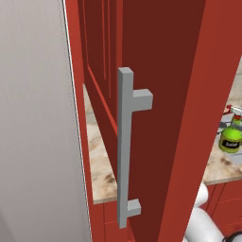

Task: Grab the spray bottle from the cabinet, then place it next to the cutting board for sanitizing. Then grab the dish brush from the countertop next to the sink and place it next to the cutting board.

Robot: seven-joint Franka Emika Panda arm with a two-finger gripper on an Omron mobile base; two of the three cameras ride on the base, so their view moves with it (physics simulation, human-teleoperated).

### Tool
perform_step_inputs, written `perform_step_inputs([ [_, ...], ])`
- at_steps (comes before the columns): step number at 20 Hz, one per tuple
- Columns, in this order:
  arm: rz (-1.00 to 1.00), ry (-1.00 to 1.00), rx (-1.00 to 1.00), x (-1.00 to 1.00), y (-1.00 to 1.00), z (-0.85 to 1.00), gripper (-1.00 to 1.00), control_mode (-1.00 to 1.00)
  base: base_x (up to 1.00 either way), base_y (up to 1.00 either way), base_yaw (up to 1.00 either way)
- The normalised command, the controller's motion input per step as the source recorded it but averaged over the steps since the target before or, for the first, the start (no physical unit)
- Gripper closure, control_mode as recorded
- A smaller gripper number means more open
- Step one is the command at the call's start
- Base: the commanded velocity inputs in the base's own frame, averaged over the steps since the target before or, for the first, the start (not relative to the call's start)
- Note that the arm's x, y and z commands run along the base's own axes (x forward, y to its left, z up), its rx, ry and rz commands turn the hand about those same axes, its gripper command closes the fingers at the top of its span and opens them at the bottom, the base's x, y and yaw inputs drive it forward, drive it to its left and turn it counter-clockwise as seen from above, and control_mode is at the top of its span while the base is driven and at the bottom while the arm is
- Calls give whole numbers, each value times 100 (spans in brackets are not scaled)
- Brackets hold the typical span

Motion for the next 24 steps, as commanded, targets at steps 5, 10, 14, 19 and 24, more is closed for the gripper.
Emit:
perform_step_inputs([
  [5, 11, -3, 0, 45, -1, -31, 100, -100, 0, 0, 0],
  [10, 8, -4, 0, 45, -12, -30, 100, -100, 0, 0, 0],
  [14, 9, -1, 0, 43, -22, -28, 100, -100, 0, 0, 0],
  [19, 9, 0, 0, 46, -29, -28, 100, -100, 0, 0, 0],
  [24, 8, 0, 0, 41, -33, -27, 100, -100, 0, 0, 0],
])
